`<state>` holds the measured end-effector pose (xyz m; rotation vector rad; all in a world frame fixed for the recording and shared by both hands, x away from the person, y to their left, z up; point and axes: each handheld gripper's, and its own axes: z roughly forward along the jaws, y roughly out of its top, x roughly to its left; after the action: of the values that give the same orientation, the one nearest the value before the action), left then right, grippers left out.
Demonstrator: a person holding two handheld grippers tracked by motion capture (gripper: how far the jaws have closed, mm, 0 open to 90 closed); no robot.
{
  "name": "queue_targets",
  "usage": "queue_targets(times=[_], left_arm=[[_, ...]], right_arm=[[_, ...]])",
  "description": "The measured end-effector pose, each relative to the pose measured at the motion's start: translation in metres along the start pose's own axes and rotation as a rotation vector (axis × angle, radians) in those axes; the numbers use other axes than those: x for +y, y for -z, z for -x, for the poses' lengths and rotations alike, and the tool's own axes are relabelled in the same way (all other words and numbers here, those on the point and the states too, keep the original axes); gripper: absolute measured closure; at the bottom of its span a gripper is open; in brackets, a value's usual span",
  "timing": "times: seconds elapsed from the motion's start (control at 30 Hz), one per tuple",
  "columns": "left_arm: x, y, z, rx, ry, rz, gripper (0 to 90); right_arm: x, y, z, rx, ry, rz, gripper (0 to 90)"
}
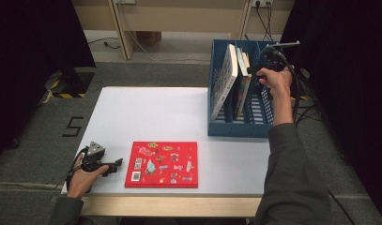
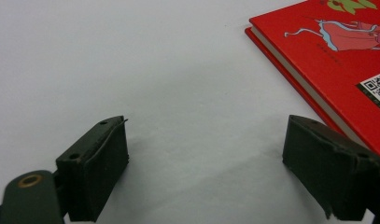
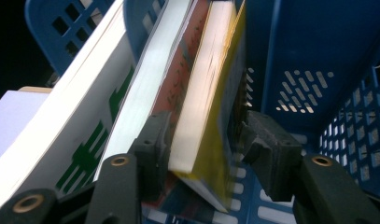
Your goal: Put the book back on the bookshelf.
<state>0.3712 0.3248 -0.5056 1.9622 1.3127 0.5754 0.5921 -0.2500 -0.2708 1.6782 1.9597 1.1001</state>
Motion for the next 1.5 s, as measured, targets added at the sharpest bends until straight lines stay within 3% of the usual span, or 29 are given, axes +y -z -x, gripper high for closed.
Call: queue_targets(times=[0.2, 0.33, 0.57, 0.77, 1.1, 1.2, 1.3, 1.5], left_arm=[[0.000, 0.000, 0.000, 0.000, 0.001, 0.000, 13.2], [0.000, 0.000, 0.000, -0.001, 0.001, 0.000, 13.2], [0.000, 0.000, 0.000, -0.002, 0.000, -0.001, 13.2], [0.000, 0.000, 0.000, -0.003, 0.000, -0.001, 13.1], [0.000, 0.000, 0.000, -0.005, 0.000, -0.001, 13.2], [0.000, 0.000, 0.000, -0.005, 0.000, -0.001, 13.1], [0.000, 0.000, 0.000, -0.005, 0.000, -0.001, 13.1], [0.000, 0.000, 0.000, -0.006, 0.003, 0.000, 13.1]], right_arm=[[-0.006, 0.016, 0.008, 0.001, -0.002, 0.019, 48.9], [-0.013, 0.023, 0.009, 0.003, 0.026, 0.022, 47.4], [-0.032, 0.033, 0.008, 0.069, 0.035, 0.042, 42.7], [-0.053, 0.045, 0.002, 0.082, 0.082, 0.050, 40.2], [-0.101, 0.059, -0.016, 0.177, 0.144, 0.081, 34.4], [-0.119, 0.061, -0.020, 0.177, 0.140, 0.089, 33.6], [-0.138, 0.059, -0.023, 0.207, 0.136, 0.097, 33.0], [-0.163, 0.053, -0.024, 0.217, 0.148, 0.077, 31.3]])
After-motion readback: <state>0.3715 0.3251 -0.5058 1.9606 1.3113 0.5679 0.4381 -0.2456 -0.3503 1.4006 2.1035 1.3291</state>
